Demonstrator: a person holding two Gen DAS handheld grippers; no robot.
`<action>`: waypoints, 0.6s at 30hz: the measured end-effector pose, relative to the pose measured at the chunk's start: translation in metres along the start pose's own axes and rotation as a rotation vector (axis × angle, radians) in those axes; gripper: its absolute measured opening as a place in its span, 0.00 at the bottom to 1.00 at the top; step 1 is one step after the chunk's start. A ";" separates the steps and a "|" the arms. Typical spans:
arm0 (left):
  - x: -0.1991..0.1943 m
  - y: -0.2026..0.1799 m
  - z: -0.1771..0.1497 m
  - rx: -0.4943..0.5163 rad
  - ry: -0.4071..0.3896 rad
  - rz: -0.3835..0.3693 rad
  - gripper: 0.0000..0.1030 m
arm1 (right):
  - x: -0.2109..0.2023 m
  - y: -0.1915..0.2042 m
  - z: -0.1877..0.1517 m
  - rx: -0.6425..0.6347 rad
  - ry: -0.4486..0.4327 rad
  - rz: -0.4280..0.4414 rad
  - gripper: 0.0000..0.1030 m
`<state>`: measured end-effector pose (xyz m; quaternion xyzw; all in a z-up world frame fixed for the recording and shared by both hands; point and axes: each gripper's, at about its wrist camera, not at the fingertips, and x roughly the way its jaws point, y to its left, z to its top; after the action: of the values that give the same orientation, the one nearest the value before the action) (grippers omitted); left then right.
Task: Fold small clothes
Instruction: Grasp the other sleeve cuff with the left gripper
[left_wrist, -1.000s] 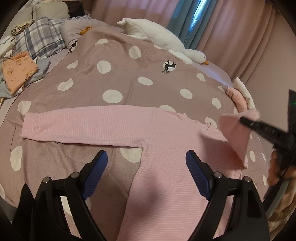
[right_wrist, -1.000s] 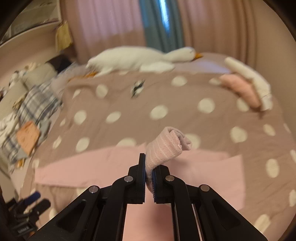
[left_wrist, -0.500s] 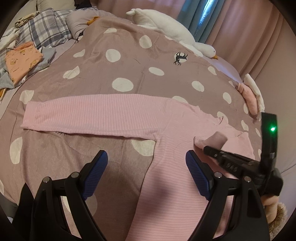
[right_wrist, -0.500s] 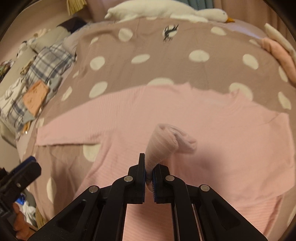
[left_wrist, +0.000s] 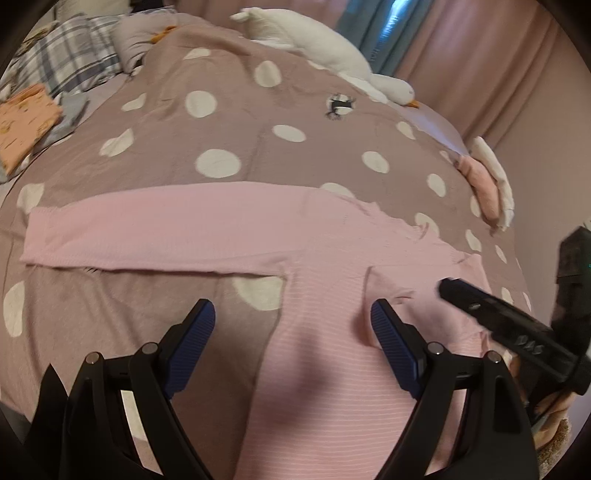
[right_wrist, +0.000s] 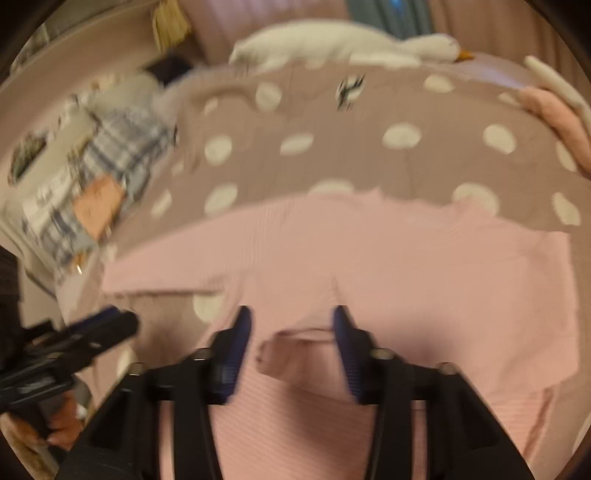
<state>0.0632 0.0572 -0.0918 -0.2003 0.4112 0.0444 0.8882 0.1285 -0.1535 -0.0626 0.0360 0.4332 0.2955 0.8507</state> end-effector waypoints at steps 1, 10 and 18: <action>0.002 -0.004 0.000 0.006 0.005 -0.011 0.83 | -0.008 -0.007 0.000 0.019 -0.013 -0.026 0.47; 0.061 -0.054 -0.007 0.131 0.133 -0.131 0.83 | -0.046 -0.074 -0.025 0.197 -0.068 -0.202 0.47; 0.118 -0.075 -0.015 0.186 0.215 -0.127 0.41 | -0.060 -0.115 -0.054 0.331 -0.063 -0.257 0.47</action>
<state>0.1486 -0.0271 -0.1650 -0.1464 0.4928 -0.0717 0.8547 0.1146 -0.2907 -0.0901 0.1290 0.4501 0.1081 0.8770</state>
